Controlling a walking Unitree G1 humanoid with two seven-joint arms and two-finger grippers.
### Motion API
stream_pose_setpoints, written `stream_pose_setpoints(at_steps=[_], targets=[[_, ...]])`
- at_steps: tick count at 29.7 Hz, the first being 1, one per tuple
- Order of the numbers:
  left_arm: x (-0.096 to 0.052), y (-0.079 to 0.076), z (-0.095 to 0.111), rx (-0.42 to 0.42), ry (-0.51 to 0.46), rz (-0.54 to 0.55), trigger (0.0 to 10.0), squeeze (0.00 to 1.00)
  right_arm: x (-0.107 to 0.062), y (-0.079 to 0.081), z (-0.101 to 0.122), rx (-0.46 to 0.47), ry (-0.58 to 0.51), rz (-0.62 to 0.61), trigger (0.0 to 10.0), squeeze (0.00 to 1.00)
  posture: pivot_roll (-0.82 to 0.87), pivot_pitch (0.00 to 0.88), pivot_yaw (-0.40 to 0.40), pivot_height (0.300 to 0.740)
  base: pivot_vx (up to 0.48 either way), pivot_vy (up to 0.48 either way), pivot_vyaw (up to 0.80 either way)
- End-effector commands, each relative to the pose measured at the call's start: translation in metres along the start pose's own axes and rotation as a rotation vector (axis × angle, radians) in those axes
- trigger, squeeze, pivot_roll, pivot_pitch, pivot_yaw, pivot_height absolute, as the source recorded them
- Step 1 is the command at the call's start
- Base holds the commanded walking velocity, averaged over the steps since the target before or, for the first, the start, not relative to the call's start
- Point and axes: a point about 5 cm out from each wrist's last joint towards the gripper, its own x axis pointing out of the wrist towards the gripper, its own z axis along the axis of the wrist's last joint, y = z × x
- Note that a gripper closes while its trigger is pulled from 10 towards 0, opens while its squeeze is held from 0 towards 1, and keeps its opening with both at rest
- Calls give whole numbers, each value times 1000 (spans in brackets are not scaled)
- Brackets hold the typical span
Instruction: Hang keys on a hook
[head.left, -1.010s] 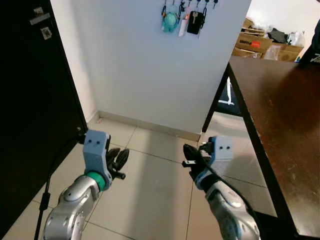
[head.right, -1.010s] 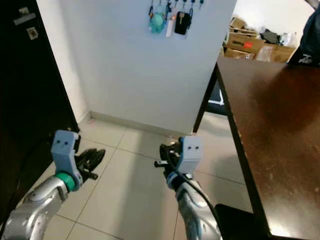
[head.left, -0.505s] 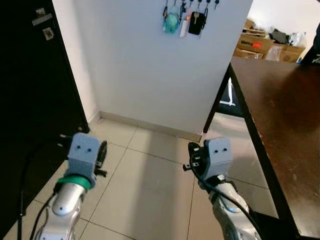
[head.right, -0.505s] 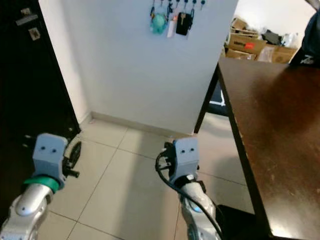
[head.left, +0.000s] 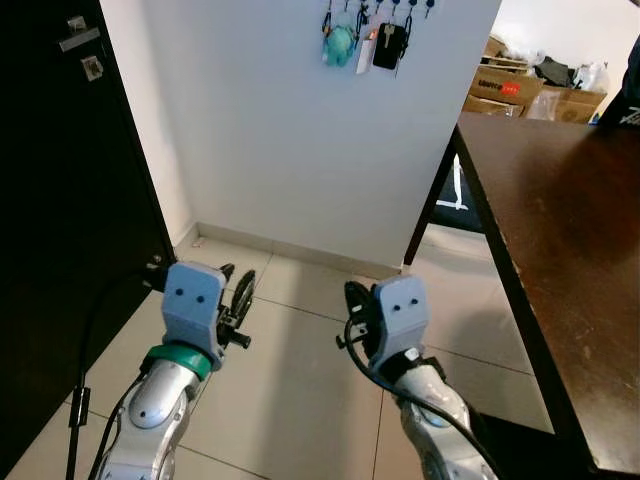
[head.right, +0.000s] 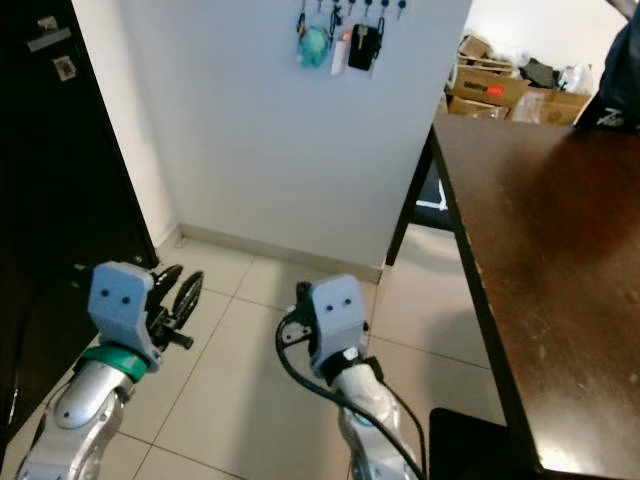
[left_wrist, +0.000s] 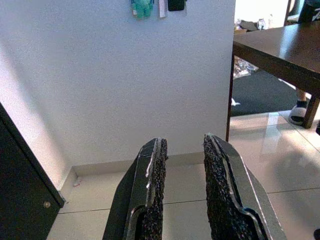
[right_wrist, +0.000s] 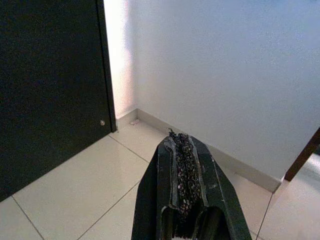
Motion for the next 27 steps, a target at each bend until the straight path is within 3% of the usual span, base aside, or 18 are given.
stream_pose_setpoints(at_steps=[1, 8, 11, 16, 20, 23, 26, 27], targets=[[-4, -3, -8, 17, 15, -38, 10000, 0, 2, -1, 0, -10, -22, -8, 10000, 0, 35, 33, 67, 740, 0, 0, 0], [-3, -3, -9, 5, 6, -45, 10000, 0, 2, 0, 2, -29, -39, -13, 10000, 0, 22, 35, 69, 740, 0, 0, 0], [-3, 15, -16, 33, 75, 113, 10000, 0, 1, -3, 5, -41, -64, -46, 10000, 0, 31, 43, 69, 740, 0, 0, 0], [-7, 26, -23, 46, 150, 195, 10000, 0, -4, -8, 9, -30, -76, -66, 10000, 0, 41, 52, 64, 740, 0, 0, 0], [-8, 27, -34, -23, 255, 182, 10000, 0, -19, -23, -1, 65, -5, -109, 10000, 0, 32, 65, 57, 740, 0, 0, 0], [-8, 27, -34, -23, 255, 182, 10000, 0, -19, -23, -1, 65, -5, -109, 10000, 0, 32, 65, 57, 740, 0, 0, 0], [-9, 28, -31, -69, 252, 179, 10000, 0, -27, -33, -1, 55, 1, -137, 10000, 0, 20, 67, 62, 740, 0, 0, 0], [-12, 27, -27, -71, 241, 174, 10000, 0, -28, -35, 4, -7, -16, -154, 10000, 0, 19, 67, 60, 740, 0, 0, 0]])
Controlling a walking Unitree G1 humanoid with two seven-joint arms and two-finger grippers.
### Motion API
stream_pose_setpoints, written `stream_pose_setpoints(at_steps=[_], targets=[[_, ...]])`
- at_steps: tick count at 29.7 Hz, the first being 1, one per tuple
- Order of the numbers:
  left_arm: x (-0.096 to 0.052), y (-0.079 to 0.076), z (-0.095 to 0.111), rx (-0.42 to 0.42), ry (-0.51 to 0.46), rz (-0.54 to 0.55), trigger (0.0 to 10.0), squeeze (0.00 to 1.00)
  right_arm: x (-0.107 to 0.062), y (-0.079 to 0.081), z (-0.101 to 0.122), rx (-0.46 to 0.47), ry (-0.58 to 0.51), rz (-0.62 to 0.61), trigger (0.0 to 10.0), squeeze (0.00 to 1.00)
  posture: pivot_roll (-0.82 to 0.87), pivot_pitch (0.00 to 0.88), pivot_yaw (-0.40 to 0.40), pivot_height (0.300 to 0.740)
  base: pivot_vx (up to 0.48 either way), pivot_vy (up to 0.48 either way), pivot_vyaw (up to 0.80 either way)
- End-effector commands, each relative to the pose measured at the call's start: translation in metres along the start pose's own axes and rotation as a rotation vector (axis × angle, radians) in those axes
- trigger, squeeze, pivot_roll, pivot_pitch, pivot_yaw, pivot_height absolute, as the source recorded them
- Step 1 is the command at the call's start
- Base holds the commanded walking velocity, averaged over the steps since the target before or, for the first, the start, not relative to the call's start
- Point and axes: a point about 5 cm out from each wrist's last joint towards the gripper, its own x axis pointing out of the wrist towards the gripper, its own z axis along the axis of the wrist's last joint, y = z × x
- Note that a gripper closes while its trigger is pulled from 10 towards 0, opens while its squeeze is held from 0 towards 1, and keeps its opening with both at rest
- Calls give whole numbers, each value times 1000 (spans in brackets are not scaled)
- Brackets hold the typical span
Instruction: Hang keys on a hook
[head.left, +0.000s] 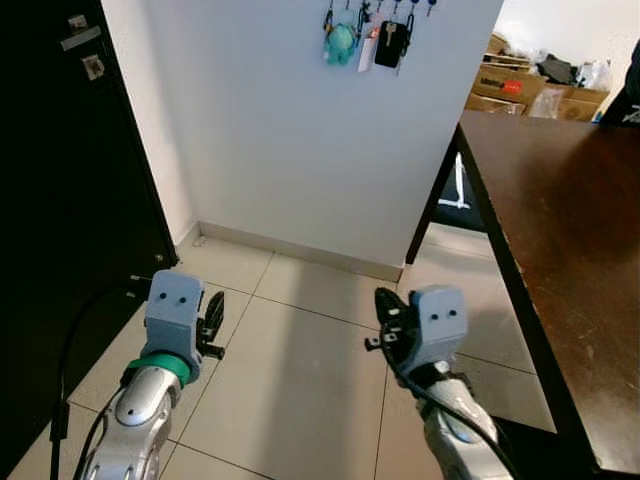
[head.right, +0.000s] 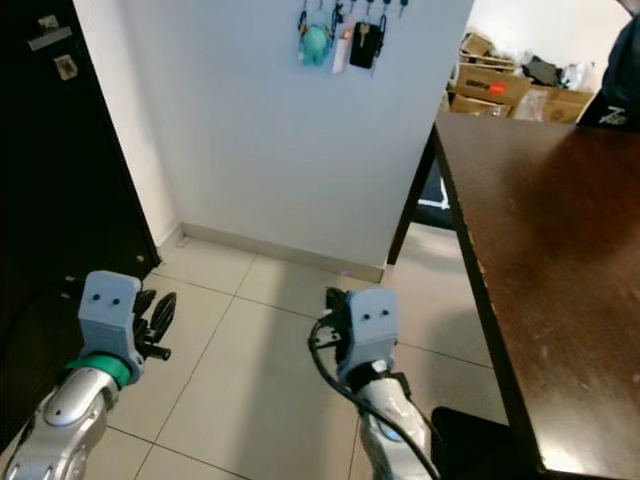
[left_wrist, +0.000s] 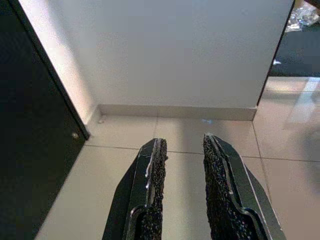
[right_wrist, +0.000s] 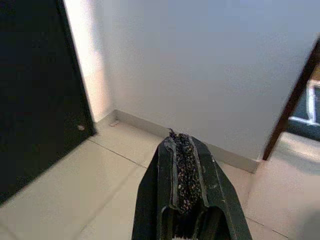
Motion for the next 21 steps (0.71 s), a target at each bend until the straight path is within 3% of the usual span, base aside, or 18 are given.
stream_pose_setpoints(at_steps=[1, 5, 10, 15, 21], targets=[[-8, 0, 2, 0, -1, -8, 10000, 0, -2, -3, 9, -44, -43, -11, 10000, 0, 17, 66, 59, 740, 0, 0, 0], [-11, -2, 3, 11, -1, -13, 10000, 0, -2, -2, 12, -51, -59, -4, 10000, 0, 18, 66, 58, 740, 0, 0, 0], [-18, 7, 22, 121, -157, 109, 10000, 0, 3, 1, 21, -47, -124, 6, 10000, 0, 31, 62, 57, 740, 0, 0, 0], [-16, 7, 32, 178, -245, 107, 10000, 0, 4, 5, 22, -42, -159, 3, 10000, 0, 29, 53, 63, 740, 0, 0, 0], [-15, 9, 33, 204, -254, 110, 10000, 0, 4, 7, 23, -32, -163, -2, 10000, 0, 26, 60, 72, 740, 0, 0, 0]])
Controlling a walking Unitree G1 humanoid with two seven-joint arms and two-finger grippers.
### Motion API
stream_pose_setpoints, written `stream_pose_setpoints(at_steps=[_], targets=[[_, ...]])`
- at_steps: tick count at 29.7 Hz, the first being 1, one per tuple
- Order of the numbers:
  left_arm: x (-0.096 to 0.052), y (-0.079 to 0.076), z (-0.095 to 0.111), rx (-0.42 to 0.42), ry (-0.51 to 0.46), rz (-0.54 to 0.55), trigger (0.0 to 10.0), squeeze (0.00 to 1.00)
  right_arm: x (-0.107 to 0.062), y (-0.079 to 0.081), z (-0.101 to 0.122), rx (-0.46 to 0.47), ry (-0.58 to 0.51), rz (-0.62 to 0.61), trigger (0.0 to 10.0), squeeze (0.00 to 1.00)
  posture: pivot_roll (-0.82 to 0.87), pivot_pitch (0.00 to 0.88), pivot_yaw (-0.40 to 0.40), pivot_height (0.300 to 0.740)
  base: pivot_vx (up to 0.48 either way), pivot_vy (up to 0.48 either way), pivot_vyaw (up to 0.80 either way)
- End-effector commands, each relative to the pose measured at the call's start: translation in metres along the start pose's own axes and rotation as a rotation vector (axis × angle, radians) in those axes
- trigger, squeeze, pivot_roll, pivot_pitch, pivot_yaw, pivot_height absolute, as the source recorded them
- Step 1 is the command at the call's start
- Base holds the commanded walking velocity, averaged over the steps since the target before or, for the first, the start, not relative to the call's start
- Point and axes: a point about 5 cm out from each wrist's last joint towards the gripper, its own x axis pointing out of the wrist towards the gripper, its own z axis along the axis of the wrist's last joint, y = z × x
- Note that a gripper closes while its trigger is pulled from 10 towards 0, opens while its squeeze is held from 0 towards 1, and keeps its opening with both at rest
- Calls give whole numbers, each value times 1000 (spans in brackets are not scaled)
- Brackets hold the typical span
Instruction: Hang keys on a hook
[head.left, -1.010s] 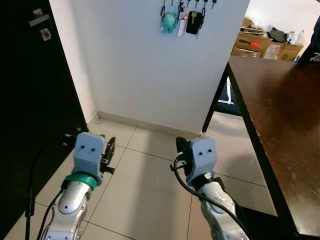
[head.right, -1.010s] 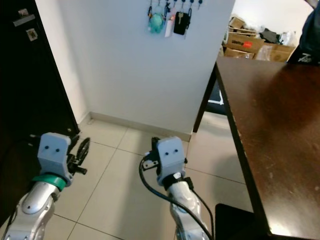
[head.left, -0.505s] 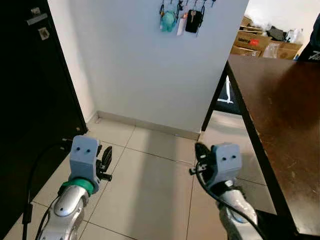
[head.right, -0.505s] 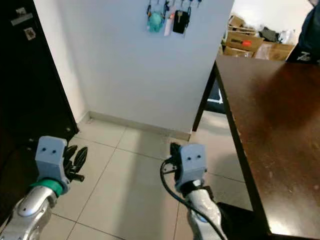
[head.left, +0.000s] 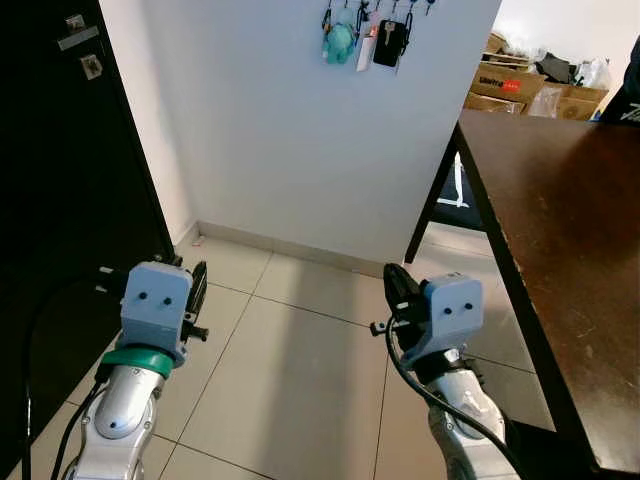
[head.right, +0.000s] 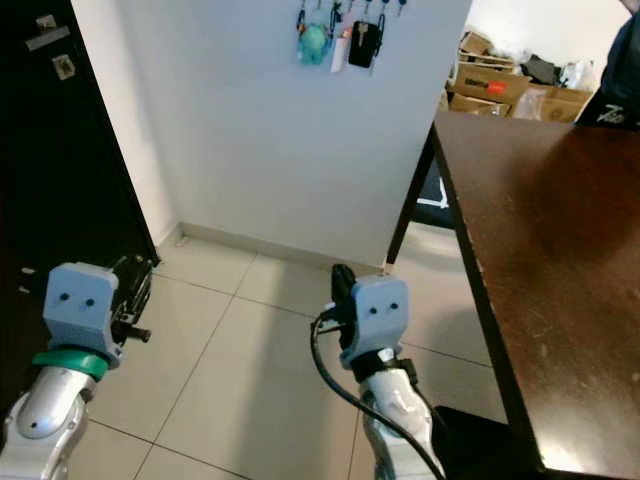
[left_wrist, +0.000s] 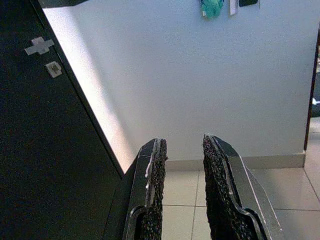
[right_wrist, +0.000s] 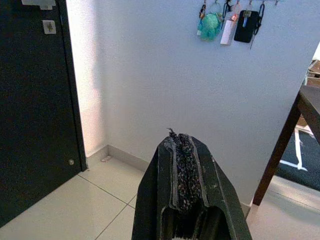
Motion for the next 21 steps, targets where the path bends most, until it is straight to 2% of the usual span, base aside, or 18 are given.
stream_pose_setpoints(at_steps=[1, 7, 13, 21], targets=[[-1, -1, -6, 6, 26, -7, 10000, 0, -3, 1, -4, 10, 16, -4, 10000, 0, 27, 56, 71, 740, 0, 0, 0], [-2, 0, -14, -26, 83, 16, 10000, 0, -5, 4, -10, 7, 43, 19, 10000, 0, 32, 62, 68, 740, 0, 0, 0], [-2, 1, -16, -36, 81, 21, 10000, 0, -5, 5, -11, 12, 45, 18, 10000, 0, 29, 63, 68, 740, 0, 0, 0], [1, 3, -20, -79, 98, 29, 10000, 0, -7, 9, -14, -28, 50, 69, 10000, 0, 26, 47, 68, 740, 0, 0, 0]])
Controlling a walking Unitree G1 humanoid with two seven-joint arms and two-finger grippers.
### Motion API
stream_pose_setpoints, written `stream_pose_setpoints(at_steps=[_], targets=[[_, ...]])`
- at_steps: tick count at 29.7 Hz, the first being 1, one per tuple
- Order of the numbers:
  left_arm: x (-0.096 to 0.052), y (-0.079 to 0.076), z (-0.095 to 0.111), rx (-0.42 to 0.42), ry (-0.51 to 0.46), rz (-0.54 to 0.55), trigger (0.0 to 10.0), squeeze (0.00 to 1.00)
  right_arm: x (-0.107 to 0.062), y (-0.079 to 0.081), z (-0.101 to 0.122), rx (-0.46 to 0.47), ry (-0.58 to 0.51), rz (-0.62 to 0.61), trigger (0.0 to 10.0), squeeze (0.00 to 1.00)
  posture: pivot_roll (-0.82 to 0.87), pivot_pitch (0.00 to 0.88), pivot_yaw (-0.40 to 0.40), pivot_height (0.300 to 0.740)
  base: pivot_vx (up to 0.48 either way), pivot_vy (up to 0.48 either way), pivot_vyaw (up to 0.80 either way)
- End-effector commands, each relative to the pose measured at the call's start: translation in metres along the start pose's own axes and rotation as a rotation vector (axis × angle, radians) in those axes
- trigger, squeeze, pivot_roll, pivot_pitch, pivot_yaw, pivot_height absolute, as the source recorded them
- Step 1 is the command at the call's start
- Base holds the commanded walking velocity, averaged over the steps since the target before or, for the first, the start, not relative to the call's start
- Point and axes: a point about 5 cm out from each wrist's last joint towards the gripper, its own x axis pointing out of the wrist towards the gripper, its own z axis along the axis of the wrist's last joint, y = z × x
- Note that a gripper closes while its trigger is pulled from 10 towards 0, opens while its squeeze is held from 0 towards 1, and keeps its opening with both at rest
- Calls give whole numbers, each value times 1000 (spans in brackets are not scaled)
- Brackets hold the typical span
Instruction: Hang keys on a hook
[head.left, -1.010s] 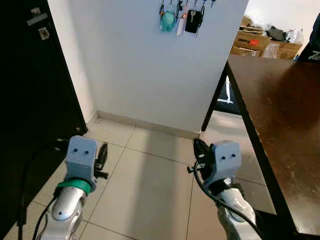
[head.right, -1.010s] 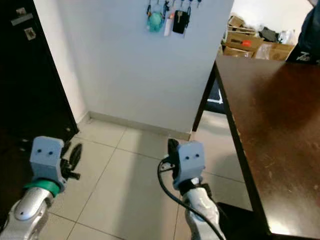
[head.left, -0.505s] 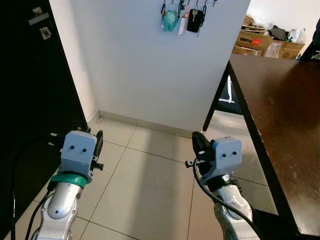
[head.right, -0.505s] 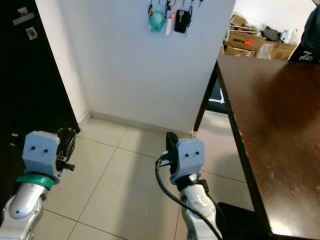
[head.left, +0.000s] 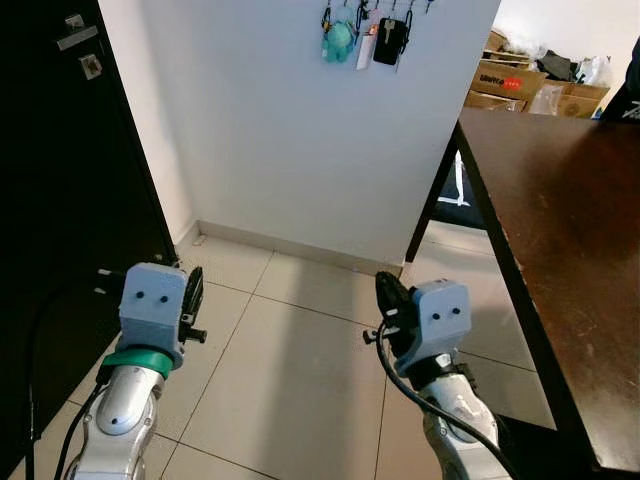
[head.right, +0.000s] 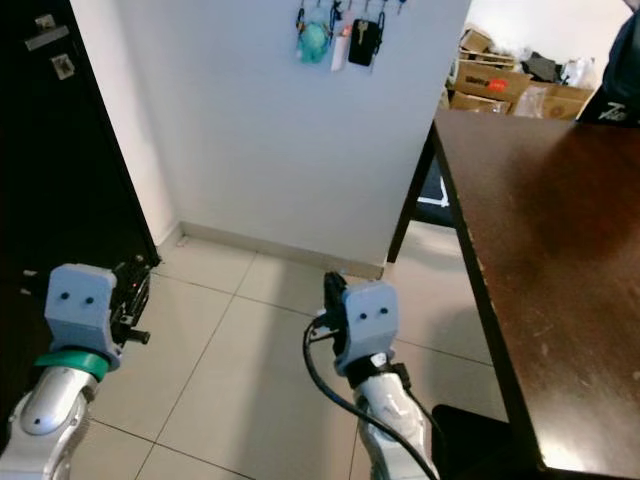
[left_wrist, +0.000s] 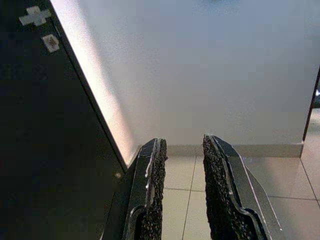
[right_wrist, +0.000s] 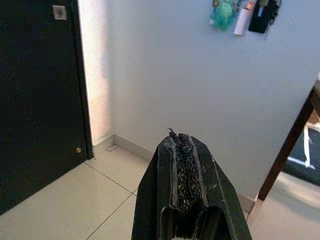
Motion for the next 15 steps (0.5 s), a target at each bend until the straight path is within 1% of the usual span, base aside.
stream_pose_setpoints(at_steps=[1, 5, 12, 13, 15], targets=[[-1, 1, -4, -17, 16, 5, 10000, 0, -3, 2, -5, -4, 17, 11, 10000, 0, 26, 47, 68, 740, 0, 0, 0], [0, 0, -1, -8, -3, 2, 10000, 0, -4, 2, -8, 2, 30, 25, 10000, 0, 28, 46, 65, 740, 0, 0, 0], [0, -2, -1, -12, -4, 0, 10000, 0, -3, 1, -10, 7, 42, 28, 10000, 0, 20, 38, 55, 740, 0, 0, 0], [0, -4, -1, -29, 7, -8, 10000, 0, -3, 1, -11, 3, 43, 30, 10000, 0, 18, 33, 55, 740, 0, 0, 0], [0, -4, -1, -29, 7, -8, 10000, 0, -3, 1, -11, 3, 43, 30, 10000, 0, 18, 33, 55, 740, 0, 0, 0]])
